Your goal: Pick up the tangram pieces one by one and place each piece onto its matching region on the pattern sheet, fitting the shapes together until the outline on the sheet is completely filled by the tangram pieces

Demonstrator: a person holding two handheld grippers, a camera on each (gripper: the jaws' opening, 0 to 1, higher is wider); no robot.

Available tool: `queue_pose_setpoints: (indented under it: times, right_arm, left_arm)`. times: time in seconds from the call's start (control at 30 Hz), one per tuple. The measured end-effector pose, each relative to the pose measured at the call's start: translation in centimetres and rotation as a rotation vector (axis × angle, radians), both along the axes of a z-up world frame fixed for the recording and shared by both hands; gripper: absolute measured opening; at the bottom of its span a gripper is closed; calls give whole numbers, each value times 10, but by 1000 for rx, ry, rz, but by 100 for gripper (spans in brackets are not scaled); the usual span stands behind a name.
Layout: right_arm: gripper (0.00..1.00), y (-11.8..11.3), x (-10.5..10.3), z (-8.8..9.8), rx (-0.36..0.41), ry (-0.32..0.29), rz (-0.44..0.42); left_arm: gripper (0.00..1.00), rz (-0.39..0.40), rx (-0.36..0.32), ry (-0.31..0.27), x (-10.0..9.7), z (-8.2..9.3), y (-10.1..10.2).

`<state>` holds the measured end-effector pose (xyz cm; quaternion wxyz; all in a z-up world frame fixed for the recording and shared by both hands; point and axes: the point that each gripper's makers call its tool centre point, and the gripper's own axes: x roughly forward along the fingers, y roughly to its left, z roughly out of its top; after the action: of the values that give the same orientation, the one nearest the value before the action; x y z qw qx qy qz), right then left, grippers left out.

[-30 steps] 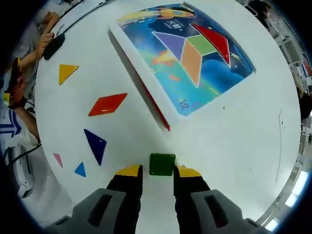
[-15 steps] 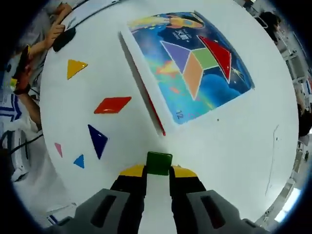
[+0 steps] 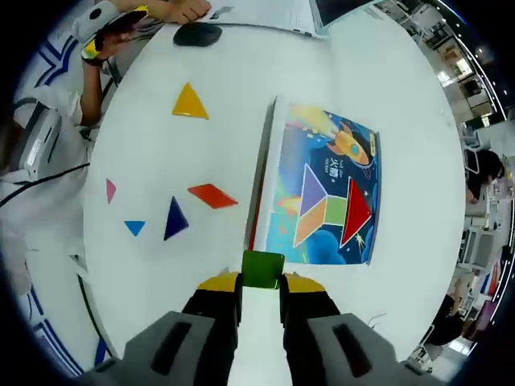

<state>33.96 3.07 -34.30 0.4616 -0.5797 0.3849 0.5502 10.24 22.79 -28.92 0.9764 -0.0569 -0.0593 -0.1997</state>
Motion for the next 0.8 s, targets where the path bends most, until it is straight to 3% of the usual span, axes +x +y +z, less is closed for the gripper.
queue_pose_setpoints:
  times: [0.3, 0.47, 0.57, 0.8]
  right_arm:
    - [21, 38, 30, -9, 22, 5, 20]
    - [21, 71, 52, -28, 31, 35, 45]
    - [21, 72, 48, -40, 16, 44, 42]
    - [21, 63, 58, -49, -11, 52, 39]
  left_arm:
    - [47, 12, 4, 16, 5, -7, 3]
    - [47, 26, 11, 32, 8, -13, 7]
    - [47, 37, 7, 40, 12, -16, 12]
    - [47, 37, 8, 61, 16, -24, 12]
